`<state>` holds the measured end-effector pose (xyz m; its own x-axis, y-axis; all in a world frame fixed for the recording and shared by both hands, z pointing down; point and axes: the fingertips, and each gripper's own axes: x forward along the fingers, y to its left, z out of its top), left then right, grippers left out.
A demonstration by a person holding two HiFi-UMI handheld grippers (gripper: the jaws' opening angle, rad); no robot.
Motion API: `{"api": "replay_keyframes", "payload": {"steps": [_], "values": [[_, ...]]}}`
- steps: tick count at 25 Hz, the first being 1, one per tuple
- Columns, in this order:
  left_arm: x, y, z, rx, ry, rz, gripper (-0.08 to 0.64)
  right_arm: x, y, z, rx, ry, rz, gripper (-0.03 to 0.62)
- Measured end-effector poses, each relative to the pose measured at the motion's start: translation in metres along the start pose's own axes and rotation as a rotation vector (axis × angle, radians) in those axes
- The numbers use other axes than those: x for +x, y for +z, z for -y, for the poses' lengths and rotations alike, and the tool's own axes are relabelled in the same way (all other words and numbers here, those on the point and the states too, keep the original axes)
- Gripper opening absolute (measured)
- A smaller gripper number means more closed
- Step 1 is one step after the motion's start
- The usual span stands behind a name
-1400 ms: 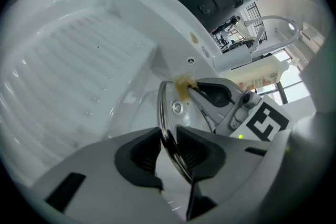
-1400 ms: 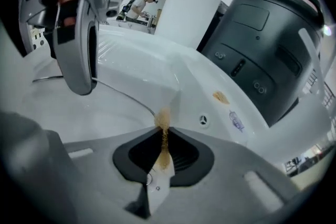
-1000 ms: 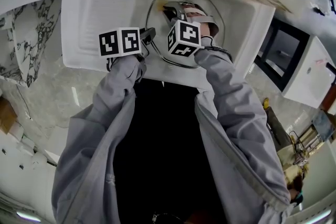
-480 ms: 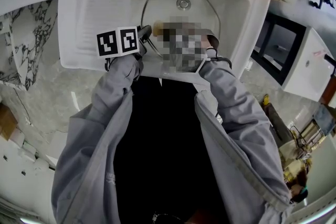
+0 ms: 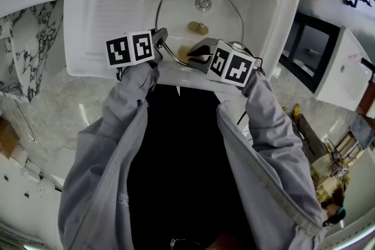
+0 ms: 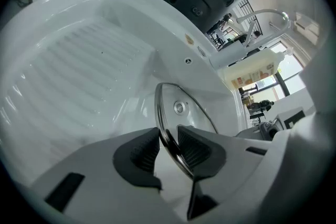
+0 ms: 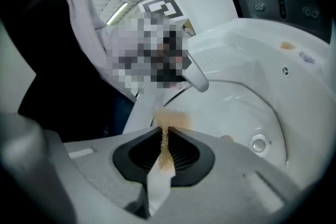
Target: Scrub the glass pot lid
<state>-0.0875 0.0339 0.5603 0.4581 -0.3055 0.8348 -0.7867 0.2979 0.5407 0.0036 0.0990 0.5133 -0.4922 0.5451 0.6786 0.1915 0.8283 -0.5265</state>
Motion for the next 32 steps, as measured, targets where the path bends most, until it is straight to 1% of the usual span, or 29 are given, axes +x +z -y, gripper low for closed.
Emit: {"api": "replay_keyframes", "payload": {"steps": [2,4,8,11,14,16,18,20,23,25,27,32], "values": [[0.000,0.000,0.001,0.001,-0.003,0.002,0.107,-0.009,0.000,0.000,0.017,0.033,0.012,0.031],[-0.001,0.001,0.002,0.004,-0.006,0.004,0.107,-0.020,0.004,0.012,0.025,0.000,0.037,0.031],[-0.005,0.002,0.002,0.016,0.005,0.010,0.107,-0.042,0.015,0.058,0.034,-0.155,0.082,0.031],[-0.005,0.003,0.004,0.022,0.011,0.011,0.107,-0.055,0.018,0.098,0.015,-0.304,0.081,0.031],[-0.003,0.004,0.005,0.023,0.013,0.011,0.107,-0.060,0.018,0.137,-0.040,-0.459,0.039,0.031],[-0.003,0.004,0.004,0.024,0.017,0.009,0.107,-0.058,0.017,0.162,-0.087,-0.540,0.004,0.031],[-0.002,0.004,0.005,0.024,0.020,0.006,0.107,-0.055,0.010,0.184,-0.140,-0.618,-0.052,0.031],[-0.002,0.003,0.005,0.022,0.022,0.001,0.107,-0.050,0.004,0.202,-0.173,-0.675,-0.091,0.031],[-0.002,0.003,0.004,0.021,0.026,-0.002,0.107,-0.042,0.001,0.222,-0.190,-0.740,-0.117,0.031],[-0.002,0.003,0.003,0.022,0.027,-0.004,0.107,-0.036,-0.002,0.231,-0.211,-0.772,-0.144,0.031],[-0.001,0.001,0.001,0.022,0.031,-0.010,0.107,-0.030,-0.002,0.234,-0.212,-0.770,-0.147,0.031],[0.000,-0.001,-0.003,0.013,0.037,-0.011,0.107,-0.020,-0.001,0.228,-0.200,-0.695,-0.148,0.031]]}}
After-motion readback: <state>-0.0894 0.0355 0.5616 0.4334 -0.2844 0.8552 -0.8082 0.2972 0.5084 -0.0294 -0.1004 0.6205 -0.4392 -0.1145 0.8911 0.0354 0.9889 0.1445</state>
